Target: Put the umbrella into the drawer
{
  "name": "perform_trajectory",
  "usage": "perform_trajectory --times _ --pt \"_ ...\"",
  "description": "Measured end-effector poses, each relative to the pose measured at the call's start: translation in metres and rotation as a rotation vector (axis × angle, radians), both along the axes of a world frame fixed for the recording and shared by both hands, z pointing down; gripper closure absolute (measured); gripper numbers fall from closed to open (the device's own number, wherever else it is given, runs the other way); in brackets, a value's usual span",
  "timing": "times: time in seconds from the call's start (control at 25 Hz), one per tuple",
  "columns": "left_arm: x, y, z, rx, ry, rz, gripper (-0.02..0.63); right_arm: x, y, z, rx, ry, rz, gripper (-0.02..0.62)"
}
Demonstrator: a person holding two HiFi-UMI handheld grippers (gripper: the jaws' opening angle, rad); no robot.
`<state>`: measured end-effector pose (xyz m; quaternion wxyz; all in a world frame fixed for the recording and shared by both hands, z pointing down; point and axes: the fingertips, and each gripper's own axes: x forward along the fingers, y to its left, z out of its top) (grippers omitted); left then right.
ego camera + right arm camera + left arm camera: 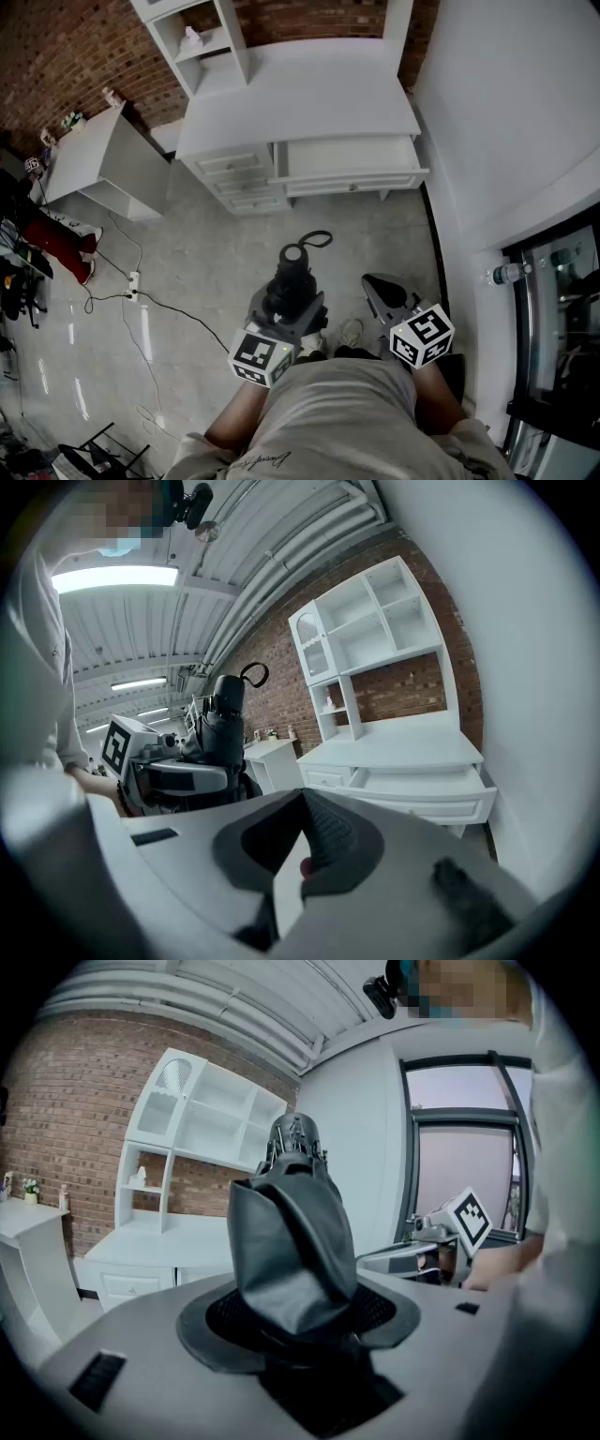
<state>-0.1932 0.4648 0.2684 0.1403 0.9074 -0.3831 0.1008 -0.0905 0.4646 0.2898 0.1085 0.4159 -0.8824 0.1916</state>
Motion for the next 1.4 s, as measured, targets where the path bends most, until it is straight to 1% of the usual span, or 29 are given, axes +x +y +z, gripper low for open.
perform_trajectory --times 0.2,0.4,0.6,0.72,0.92,1.16,1.4 --pt "0.006 -0.002 -0.003 0.012 0.002 -0.005 0.336 0.002 0.000 -0.004 0.017 0.009 -0.026 0.568" --pt "0.018 -0.007 -0.004 0.013 0.001 -0.014 0.336 0.013 -0.005 -0.005 0.026 0.009 -0.039 0.568" --pt "0.030 -0.016 -0.006 0.018 0.003 -0.027 0.336 0.028 -0.015 -0.005 -0.012 -0.070 -0.045 0.568" --pt "0.039 -0.022 -0.008 0.018 -0.002 -0.041 0.336 0.037 -0.018 -0.005 -0.017 -0.080 -0.069 0.568" --pt "0.060 -0.027 -0.008 0.036 -0.008 -0.056 0.336 0.057 -0.023 -0.003 -0.014 -0.071 -0.105 0.568" --pt "0.083 -0.027 -0.003 0.037 -0.002 -0.073 0.336 0.079 -0.023 0.005 -0.014 -0.051 -0.138 0.568" --pt "0.091 -0.034 0.000 0.038 -0.004 -0.073 0.336 0.085 -0.029 0.009 -0.021 -0.038 -0.158 0.568"
